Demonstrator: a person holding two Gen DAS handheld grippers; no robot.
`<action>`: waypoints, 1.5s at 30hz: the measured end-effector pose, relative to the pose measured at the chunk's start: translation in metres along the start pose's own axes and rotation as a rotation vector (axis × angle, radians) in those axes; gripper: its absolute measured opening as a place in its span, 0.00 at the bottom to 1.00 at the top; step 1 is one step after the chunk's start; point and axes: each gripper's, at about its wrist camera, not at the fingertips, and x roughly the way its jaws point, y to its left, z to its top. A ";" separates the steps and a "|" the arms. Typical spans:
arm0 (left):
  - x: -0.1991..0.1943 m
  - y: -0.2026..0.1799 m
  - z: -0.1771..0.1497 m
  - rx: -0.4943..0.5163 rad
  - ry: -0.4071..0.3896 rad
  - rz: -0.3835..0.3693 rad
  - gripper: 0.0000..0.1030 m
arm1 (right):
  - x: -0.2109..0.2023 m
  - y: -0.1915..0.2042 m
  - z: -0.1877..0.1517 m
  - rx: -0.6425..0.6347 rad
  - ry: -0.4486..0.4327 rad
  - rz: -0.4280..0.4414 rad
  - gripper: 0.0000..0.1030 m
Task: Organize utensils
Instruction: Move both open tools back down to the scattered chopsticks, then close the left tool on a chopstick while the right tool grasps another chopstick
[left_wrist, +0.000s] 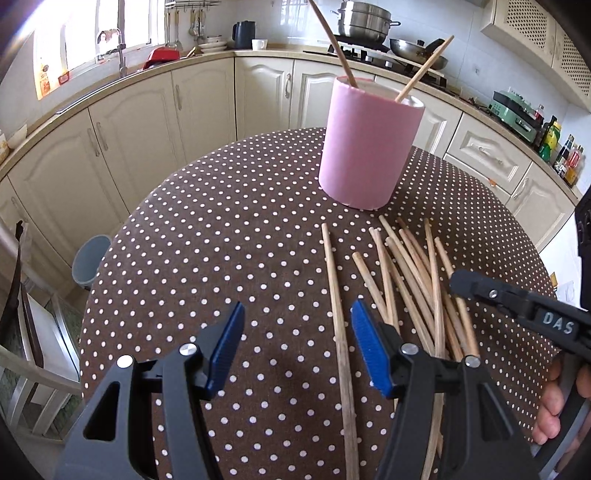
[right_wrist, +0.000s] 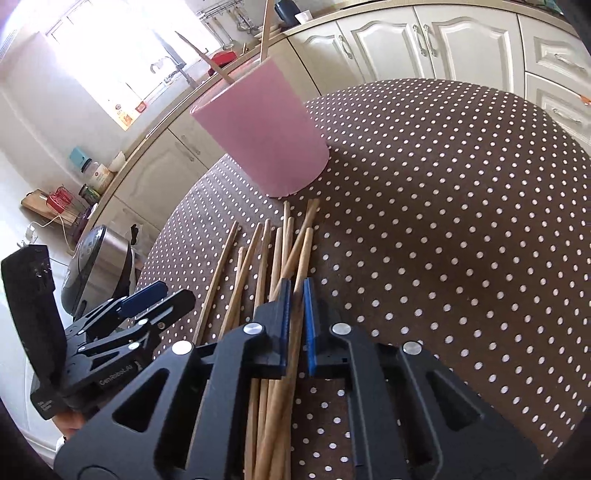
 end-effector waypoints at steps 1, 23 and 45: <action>0.003 -0.002 0.003 0.002 0.004 0.003 0.58 | -0.002 -0.001 0.000 0.002 -0.004 0.001 0.07; 0.041 -0.037 0.054 0.059 0.091 0.044 0.06 | -0.023 0.001 0.015 -0.032 -0.039 0.009 0.07; 0.000 -0.022 0.042 0.046 0.027 0.018 0.06 | 0.021 0.023 0.020 -0.204 0.100 -0.259 0.07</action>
